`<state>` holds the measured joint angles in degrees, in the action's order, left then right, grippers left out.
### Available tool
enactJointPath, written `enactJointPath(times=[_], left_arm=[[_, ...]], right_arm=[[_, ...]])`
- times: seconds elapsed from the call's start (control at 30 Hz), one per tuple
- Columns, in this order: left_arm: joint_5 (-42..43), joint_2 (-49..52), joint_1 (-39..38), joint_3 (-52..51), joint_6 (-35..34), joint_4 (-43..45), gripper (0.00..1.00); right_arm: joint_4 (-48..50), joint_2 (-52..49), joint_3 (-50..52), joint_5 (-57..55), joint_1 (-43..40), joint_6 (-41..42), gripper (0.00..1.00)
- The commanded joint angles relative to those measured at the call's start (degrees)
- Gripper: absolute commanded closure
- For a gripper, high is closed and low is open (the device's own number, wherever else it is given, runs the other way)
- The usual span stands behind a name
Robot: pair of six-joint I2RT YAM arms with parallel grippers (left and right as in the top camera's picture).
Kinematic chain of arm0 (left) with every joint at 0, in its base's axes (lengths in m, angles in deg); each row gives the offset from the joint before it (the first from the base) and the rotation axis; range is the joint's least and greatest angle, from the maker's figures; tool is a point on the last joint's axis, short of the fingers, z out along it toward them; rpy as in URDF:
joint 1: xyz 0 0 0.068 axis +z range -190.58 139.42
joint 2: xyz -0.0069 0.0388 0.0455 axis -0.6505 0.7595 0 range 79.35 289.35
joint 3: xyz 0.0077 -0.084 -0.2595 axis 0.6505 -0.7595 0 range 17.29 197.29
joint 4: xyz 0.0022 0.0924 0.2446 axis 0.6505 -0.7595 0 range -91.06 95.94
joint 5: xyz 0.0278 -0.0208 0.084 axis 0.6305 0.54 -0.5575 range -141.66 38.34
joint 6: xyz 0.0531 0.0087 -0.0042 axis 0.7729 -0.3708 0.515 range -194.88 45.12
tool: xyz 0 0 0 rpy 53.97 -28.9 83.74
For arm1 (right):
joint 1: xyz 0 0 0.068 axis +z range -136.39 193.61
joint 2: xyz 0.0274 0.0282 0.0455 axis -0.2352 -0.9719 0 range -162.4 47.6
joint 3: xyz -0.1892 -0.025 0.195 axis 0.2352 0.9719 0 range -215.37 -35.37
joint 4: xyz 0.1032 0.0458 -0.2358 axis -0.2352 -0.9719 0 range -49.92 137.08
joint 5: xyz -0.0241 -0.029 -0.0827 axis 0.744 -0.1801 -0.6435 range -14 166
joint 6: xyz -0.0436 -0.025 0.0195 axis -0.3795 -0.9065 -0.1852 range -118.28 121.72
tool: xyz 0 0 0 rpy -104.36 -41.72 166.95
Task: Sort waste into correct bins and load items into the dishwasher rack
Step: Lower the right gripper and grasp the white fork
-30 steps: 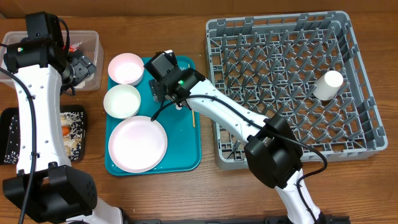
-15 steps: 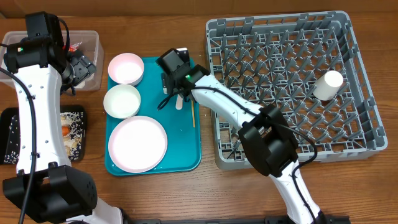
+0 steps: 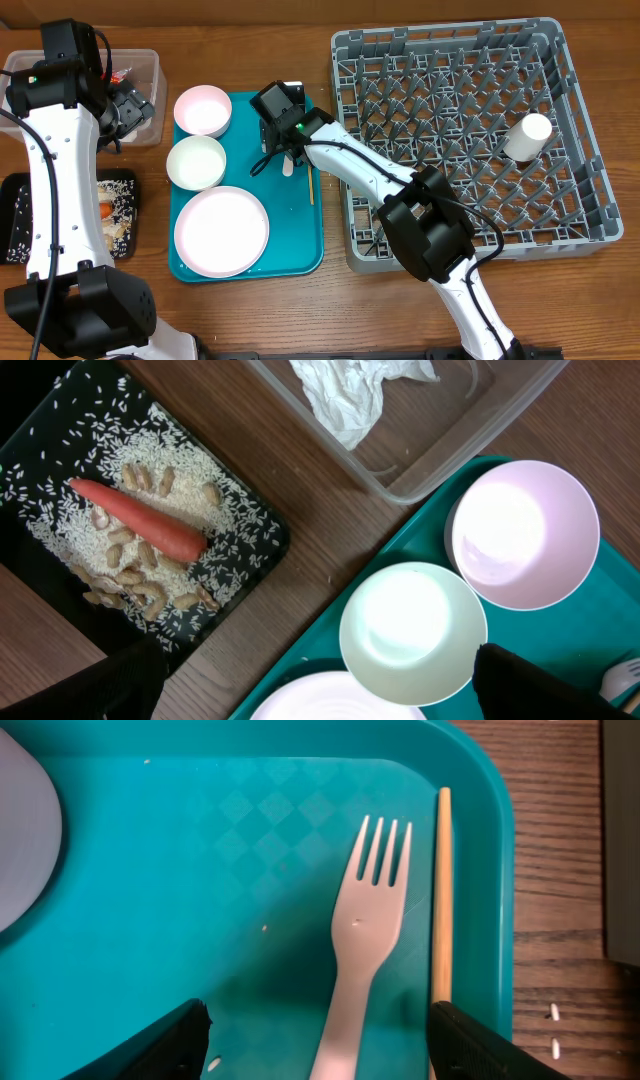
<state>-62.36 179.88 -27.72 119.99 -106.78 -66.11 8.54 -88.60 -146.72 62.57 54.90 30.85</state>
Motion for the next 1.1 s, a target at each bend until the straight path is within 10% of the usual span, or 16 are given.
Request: enactJointPath(times=[0.0,1.07], left_arm=[[0.2,0.0,0.1,0.5,-1.1,0.1,0.00],[0.2,0.0,0.1,0.5,-1.1,0.1,0.00]], right_arm=[[0.4,-1.2,0.0,0.6,0.4,1.2,0.27],[-2.7,-5.2,0.0,-3.0,1.5,3.0,0.43]])
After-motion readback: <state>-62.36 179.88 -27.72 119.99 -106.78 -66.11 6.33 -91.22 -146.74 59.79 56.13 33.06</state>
